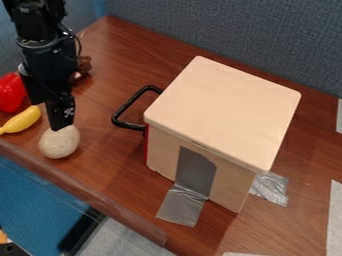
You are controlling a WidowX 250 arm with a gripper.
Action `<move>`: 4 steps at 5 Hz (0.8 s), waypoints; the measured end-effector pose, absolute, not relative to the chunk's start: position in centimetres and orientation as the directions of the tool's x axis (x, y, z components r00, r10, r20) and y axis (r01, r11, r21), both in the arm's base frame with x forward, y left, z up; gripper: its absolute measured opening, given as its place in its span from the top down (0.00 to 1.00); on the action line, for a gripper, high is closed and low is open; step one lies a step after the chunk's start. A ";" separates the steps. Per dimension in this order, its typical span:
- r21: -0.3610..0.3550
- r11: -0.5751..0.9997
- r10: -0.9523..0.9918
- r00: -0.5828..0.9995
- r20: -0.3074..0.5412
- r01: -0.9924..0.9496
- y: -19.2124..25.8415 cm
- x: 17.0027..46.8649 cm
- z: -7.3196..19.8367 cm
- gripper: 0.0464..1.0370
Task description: Places a red thing on the drawer
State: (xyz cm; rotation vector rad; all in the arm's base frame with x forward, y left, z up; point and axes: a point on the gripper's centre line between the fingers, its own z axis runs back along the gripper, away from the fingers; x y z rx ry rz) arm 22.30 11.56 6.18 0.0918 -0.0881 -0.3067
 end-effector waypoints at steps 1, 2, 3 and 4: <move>0.086 0.951 -0.301 0.952 0.058 0.296 11.5 22.2 5.6 0.04; 0.088 0.973 -0.218 0.974 0.064 0.212 14.2 22.6 5.9 0.04; 0.102 0.988 -0.125 0.990 0.065 0.118 17.1 22.8 6.1 0.04; 0.112 0.993 -0.035 0.997 0.065 0.027 20.1 22.8 6.2 0.04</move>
